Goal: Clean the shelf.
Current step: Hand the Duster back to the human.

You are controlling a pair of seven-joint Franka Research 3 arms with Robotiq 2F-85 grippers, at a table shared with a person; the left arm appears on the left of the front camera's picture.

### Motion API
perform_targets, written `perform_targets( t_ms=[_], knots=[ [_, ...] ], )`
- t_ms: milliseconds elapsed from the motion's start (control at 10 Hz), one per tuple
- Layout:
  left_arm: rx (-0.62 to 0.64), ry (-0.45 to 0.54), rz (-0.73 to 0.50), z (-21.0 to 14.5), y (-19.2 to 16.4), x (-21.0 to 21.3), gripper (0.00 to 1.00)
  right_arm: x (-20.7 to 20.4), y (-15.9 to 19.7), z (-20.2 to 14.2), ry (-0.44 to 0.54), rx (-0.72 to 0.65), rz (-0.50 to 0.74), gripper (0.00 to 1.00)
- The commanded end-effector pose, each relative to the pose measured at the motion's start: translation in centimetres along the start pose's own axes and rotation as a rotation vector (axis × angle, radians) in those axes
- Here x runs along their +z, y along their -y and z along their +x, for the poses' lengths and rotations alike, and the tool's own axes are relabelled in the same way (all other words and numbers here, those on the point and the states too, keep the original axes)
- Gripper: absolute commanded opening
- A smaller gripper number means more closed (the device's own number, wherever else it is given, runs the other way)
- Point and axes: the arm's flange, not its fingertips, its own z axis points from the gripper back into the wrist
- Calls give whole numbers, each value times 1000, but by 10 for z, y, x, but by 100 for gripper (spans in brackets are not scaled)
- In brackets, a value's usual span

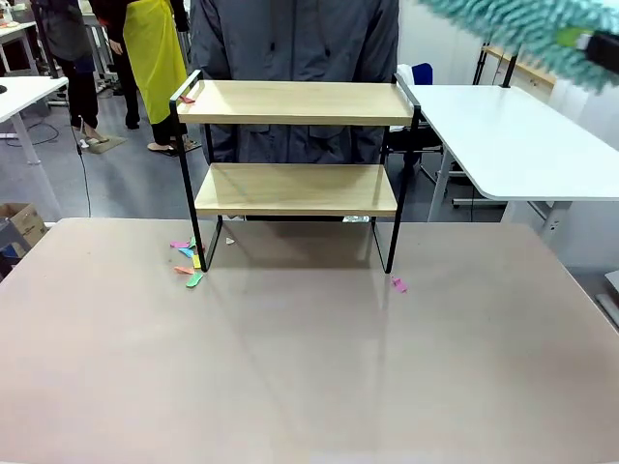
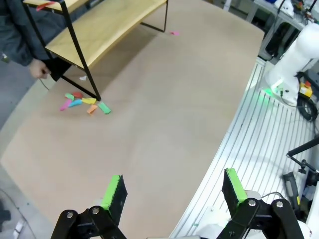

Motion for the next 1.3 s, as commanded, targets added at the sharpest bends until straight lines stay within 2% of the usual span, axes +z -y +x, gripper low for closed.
perform_targets(
  t_ms=[0, 100, 200, 400, 800, 900, 1100, 1200],
  knots=[
    [-19, 14, -18, 0, 0, 1, 100, 21, -18, -42, 40, -79, -405, 17],
    [-19, 14, -18, 0, 0, 1, 100, 31, -8, -53, 34, -99, -527, 17],
    [-19, 14, -18, 0, 0, 1, 100, 41, 0, -65, 34, -119, -598, 17],
    [-19, 14, -18, 0, 0, 1, 100, 52, 11, -100, -6, -142, -665, 17],
    [-19, 14, -18, 0, 0, 1, 100, 44, 18, -199, -129, -190, -635, 17],
    [-19, 14, -18, 0, 0, 1, 100, 40, 19, -214, -145, -201, -629, 17],
    [-19, 14, -18, 0, 0, 1, 100, 30, 23, -224, -134, -195, -605, 17],
    [-19, 14, -18, 0, 0, 1, 100, 13, 67, -164, -175, -247, -635, 17]
  ],
)
